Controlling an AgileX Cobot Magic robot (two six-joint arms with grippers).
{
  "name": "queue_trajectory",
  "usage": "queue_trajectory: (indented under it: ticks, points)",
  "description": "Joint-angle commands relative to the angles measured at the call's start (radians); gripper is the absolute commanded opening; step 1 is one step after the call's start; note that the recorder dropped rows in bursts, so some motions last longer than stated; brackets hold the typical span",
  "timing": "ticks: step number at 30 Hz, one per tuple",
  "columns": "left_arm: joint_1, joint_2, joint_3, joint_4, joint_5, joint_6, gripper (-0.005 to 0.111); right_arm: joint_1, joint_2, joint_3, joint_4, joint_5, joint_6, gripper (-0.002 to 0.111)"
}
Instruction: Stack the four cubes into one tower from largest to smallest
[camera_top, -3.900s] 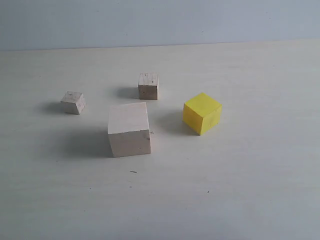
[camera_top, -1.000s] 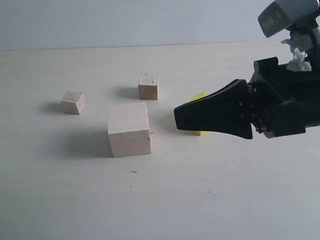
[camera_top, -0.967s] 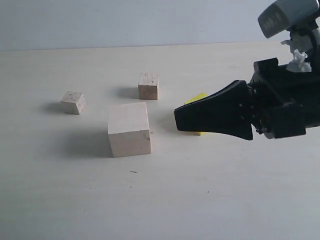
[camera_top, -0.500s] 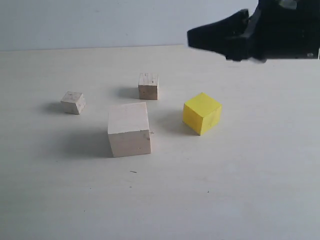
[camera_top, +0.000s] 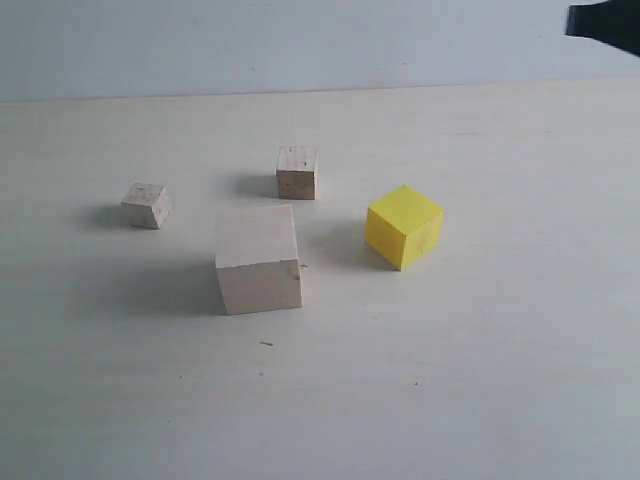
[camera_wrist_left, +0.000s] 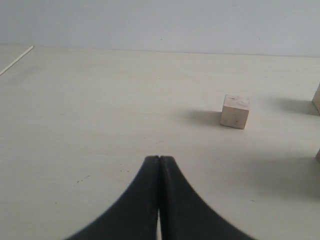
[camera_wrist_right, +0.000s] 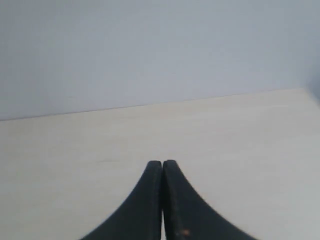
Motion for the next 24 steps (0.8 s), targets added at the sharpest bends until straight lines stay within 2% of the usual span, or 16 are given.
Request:
queue_trajectory:
  ticks: [1,4,7,10,15,17,19,24]
  points:
    - [-0.002,-0.007,0.001,-0.008,-0.012,-0.004,0.0,0.002,-0.005,-0.005,0.127,0.275,-0.313,0.0]
    - [-0.002,-0.007,0.001,-0.008,-0.012,-0.004,0.0,0.002,-0.003,-0.005,0.36,0.263,-0.555,0.0]
    - [-0.002,-0.007,0.001,-0.008,-0.012,-0.004,0.0,0.002,0.003,-0.005,0.748,0.22,-0.949,0.0]
    - [-0.002,-0.007,0.001,-0.008,-0.012,-0.004,0.0,0.002,0.011,-0.005,1.275,0.22,-1.427,0.0]
    - [-0.002,-0.007,0.001,-0.008,-0.012,-0.004,0.0,0.002,0.012,-0.005,2.153,0.24,-2.39,0.0]
    - [-0.002,-0.007,0.001,-0.008,-0.012,-0.004,0.0,0.002,0.021,-0.005,2.396,0.316,-2.661,0.0]
    - [-0.002,-0.007,0.001,-0.008,-0.012,-0.004,0.0,0.002,0.039,-0.005,2.532,0.393,-2.803,0.0]
    - [-0.002,-0.007,0.001,-0.008,-0.012,-0.004,0.0,0.002,0.103,-0.005,2.553,0.412,-2.863,0.0]
